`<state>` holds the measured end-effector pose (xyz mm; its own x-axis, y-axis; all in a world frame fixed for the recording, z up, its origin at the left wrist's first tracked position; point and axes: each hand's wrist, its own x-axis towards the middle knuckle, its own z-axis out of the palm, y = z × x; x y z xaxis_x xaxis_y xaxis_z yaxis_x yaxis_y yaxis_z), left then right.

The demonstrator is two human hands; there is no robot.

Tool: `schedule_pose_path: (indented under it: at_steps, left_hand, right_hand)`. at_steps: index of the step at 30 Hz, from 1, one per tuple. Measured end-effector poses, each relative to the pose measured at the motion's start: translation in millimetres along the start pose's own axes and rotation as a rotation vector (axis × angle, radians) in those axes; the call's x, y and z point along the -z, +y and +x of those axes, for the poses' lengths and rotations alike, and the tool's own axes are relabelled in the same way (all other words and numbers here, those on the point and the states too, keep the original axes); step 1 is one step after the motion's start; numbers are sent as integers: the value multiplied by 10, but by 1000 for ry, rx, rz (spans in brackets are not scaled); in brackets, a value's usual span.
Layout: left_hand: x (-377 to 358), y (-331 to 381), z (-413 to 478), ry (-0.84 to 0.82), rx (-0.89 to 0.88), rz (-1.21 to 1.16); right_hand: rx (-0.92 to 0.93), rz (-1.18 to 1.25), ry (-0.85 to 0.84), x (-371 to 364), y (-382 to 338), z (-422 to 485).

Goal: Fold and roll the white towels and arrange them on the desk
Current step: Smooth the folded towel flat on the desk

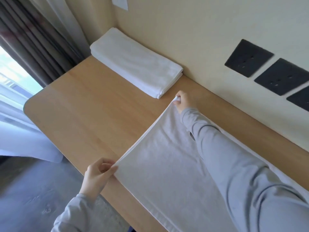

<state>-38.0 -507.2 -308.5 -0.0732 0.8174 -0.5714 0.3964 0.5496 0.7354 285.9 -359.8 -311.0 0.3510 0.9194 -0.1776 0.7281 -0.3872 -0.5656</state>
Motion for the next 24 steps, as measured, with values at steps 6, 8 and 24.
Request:
schedule_pose_path:
  at_steps: [6, 8, 24]
  left_hand:
    - [-236, 37, 87, 222, -198, 553]
    - [-384, 97, 76, 313, -342, 752]
    - [-573, -60, 439, -68, -780, 1011]
  right_hand:
    - [91, 2, 96, -319, 35, -3]
    - [172, 62, 131, -332, 20, -139]
    - [637, -607, -216, -177, 507, -149]
